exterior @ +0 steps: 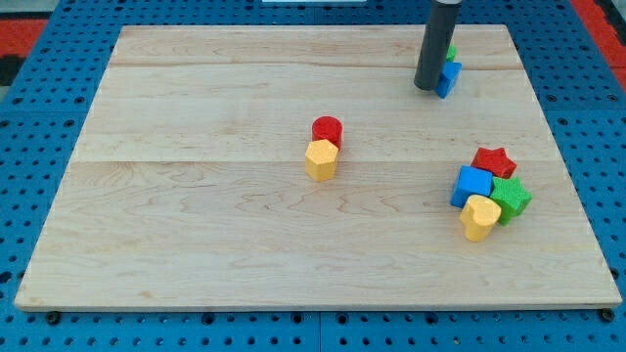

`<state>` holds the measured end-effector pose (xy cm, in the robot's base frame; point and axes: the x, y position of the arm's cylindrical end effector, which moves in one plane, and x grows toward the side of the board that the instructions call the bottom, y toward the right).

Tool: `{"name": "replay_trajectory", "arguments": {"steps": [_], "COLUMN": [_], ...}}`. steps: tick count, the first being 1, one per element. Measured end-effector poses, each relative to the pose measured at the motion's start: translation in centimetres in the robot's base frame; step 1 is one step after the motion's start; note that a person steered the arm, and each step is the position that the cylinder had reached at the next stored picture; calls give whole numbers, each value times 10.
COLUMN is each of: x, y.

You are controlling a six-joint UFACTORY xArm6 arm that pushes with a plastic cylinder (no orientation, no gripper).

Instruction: Push green star along with blue cube towards center

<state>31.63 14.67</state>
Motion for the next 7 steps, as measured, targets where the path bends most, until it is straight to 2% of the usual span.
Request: {"name": "replay_trajectory", "arguments": {"steps": [1,2,4,5,6,7], "x": [5,37,120,188,233,248], "y": [-25,-72,-112,-115,-76,11]}}
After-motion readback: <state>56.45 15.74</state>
